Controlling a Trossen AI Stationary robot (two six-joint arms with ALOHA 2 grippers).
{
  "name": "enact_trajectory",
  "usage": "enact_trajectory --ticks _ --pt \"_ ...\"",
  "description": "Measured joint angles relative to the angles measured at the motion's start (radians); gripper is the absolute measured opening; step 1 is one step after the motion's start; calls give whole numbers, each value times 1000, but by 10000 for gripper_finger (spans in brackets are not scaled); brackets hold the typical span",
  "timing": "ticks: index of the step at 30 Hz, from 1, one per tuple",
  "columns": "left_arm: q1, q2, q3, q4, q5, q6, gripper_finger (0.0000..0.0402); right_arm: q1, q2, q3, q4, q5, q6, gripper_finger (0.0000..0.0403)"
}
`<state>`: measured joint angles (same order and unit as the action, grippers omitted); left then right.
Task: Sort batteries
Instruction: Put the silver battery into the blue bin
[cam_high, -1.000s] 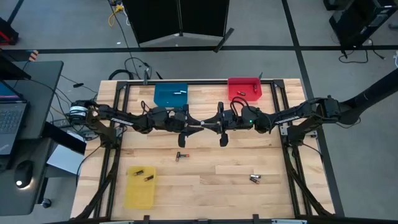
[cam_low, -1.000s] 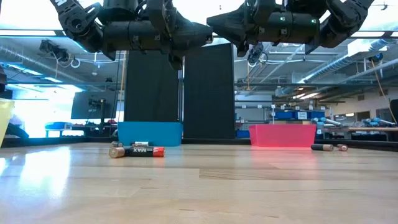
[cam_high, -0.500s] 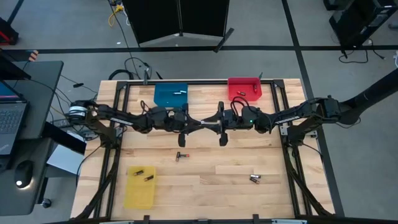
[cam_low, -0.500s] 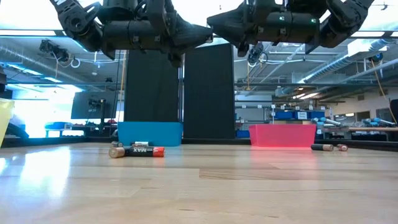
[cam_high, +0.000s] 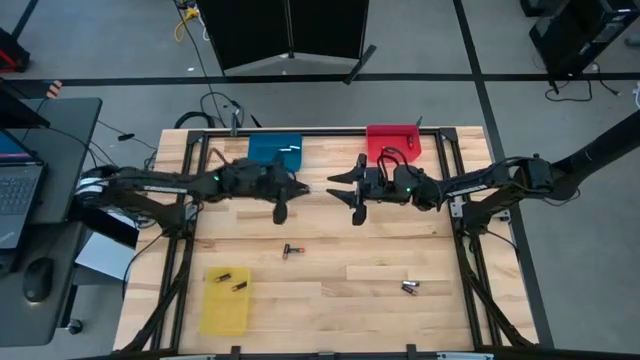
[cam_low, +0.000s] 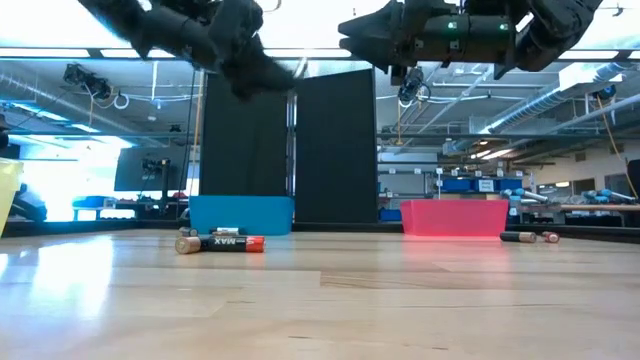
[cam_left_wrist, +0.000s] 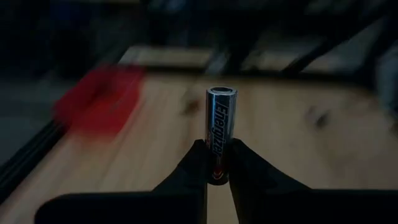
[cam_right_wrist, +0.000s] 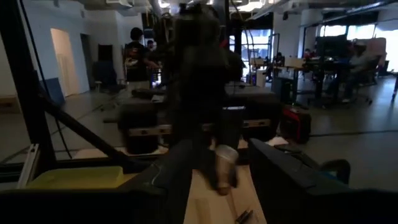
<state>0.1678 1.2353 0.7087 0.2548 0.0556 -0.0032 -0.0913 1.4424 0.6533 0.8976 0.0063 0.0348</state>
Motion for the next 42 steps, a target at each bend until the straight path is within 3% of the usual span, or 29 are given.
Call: enact_trajectory --ticks 7,10,14,22,28,33,42 --pt "153 -27 279 -758 -123 60 45 -10 -28 0 -95 31 15 138" --pt "253 29 392 -960 -133 96 45 -10 -25 0 -122 64 15 118" --pt "374 147 514 -1098 -134 137 45 -10 -25 0 -164 86 15 83" --pt "509 446 665 -1149 -116 214 45 -9 -25 0 -231 90 12 12" --pt "536 621 690 -1138 -101 212 45 -6 -25 0 -284 122 -1 17" --pt "538 704 690 -1115 -96 184 45 -3 -24 0 -308 125 -4 23" --pt "537 744 691 -1058 -91 151 45 -3 -24 0 -310 131 -12 17"
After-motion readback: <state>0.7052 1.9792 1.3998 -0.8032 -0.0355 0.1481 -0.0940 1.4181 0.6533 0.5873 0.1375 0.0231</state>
